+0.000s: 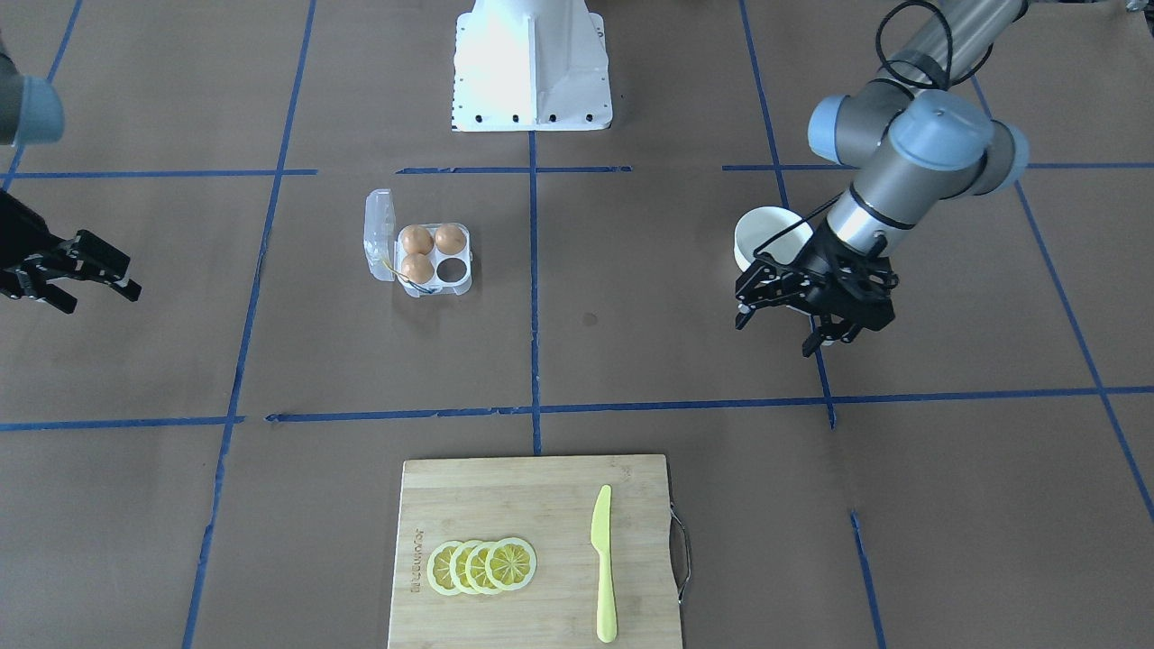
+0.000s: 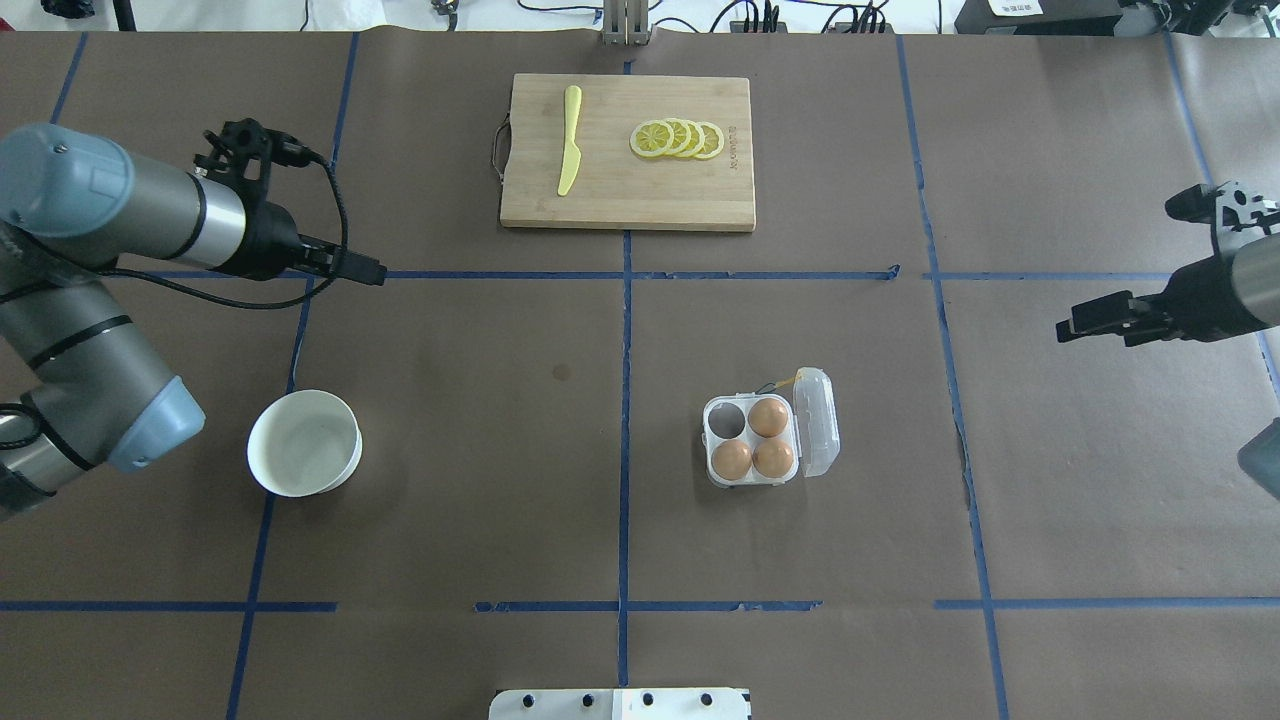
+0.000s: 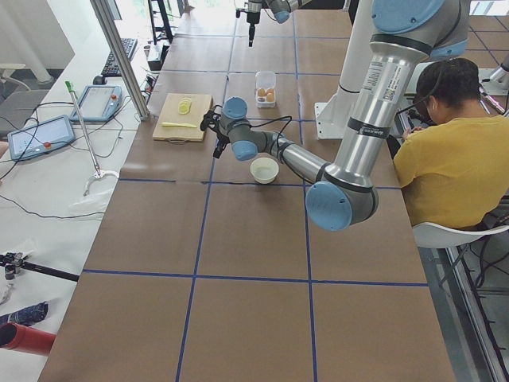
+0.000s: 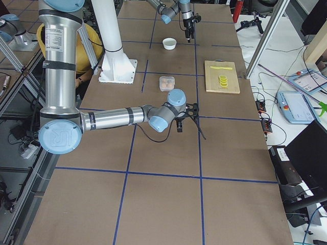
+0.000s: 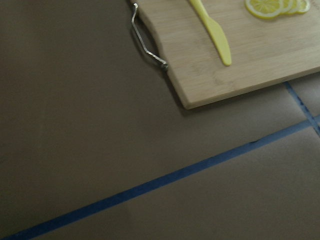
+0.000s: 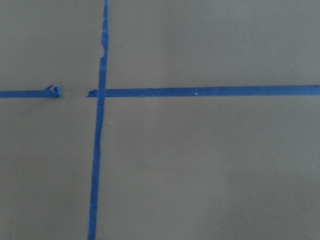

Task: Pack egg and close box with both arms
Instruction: 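Raise the left gripper away while the right arm moves in, then push the carton's open lid down over the eggs with the right gripper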

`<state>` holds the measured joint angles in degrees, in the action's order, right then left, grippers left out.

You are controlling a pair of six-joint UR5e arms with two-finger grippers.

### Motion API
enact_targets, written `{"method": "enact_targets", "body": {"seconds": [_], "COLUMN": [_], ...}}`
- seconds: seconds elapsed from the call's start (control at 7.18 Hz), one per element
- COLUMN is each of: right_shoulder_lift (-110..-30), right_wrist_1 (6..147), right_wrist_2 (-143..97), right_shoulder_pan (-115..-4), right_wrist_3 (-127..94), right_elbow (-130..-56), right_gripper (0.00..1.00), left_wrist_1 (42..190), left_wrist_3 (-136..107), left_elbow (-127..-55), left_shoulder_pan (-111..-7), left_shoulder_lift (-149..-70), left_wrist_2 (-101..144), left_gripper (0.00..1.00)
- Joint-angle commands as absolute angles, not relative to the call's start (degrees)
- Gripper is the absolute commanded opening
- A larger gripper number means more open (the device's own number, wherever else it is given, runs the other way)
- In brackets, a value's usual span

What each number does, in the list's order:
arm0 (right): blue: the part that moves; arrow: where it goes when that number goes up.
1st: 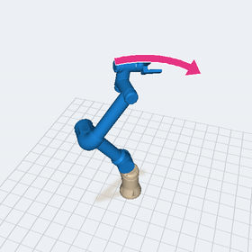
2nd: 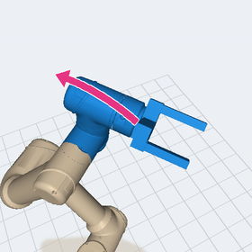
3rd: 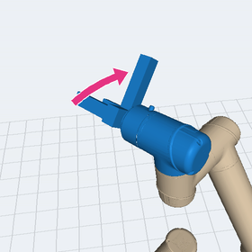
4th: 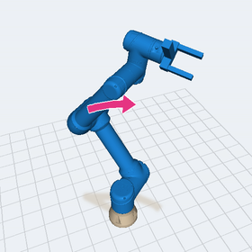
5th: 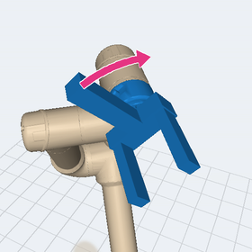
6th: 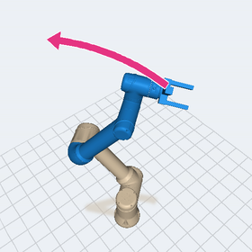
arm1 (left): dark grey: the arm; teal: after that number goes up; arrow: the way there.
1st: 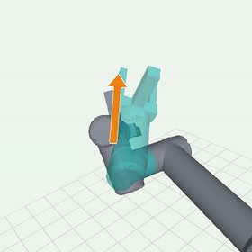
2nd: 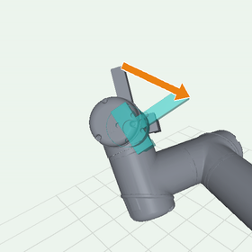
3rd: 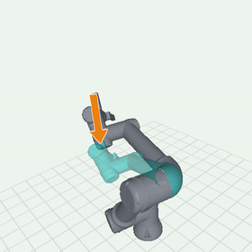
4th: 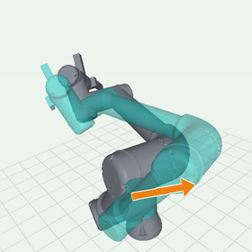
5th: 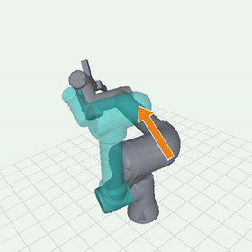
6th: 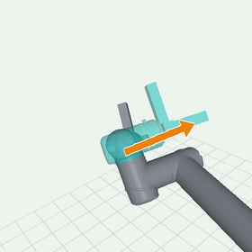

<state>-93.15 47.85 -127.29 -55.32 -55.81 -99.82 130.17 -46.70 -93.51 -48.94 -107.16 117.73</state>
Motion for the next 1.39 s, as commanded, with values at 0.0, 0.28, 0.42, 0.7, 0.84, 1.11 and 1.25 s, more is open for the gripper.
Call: {"method": "enact_targets", "body": {"seconds": [0.0,0.28,0.42,0.7,0.84,1.11,1.25], "right_shoulder_lift": [-92.29,-92.29,-92.2,-87.05,-81.44,-69.57,-70.04], "right_wrist_1": [47.46,47.81,47.81,50.42,55.84,71.02,73.1], "right_wrist_2": [-121.82,-121.64,-120.86,-114.29,-113.91,-113.38,-114.42], "right_shoulder_pan": [-47.39,-42.48,-40.28,-33.61,-32.01,-30.15,-30.93], "right_wrist_3": [-66.94,-68.73,-70.82,-75.04,-77.49,-81.12,-81.12], "right_elbow": [-105.01,-108.01,-108.8,-108.9,-109.07,-109.16,-111.94], "right_gripper": [1.0,1.0,1.0,1.0,1.0,1.0,1.0], "left_wrist_1": [127.12,113.61,113.03,112.94,112.94,113.03,112.94], "left_wrist_3": [-39.16,-20.04,-16.56,-16.44,-16.44,-16.26,-15.13], "left_elbow": [-95.18,-98.24,-98.96,-99.05,-98.97,-99.14,-99.23], "left_shoulder_pan": [-54.73,-60.61,-62.21,-62.31,-62.31,-62.75,-63.97], "left_shoulder_lift": [-103.72,-102.23,-100.3,-99.93,-99.93,-99.06,-98.7], "left_wrist_2": [120.15,119.71,119.71,119.71,119.71,119.79,120.06], "left_gripper": [1.0,1.0,1.0,1.0,1.0,1.0,1.0]}}
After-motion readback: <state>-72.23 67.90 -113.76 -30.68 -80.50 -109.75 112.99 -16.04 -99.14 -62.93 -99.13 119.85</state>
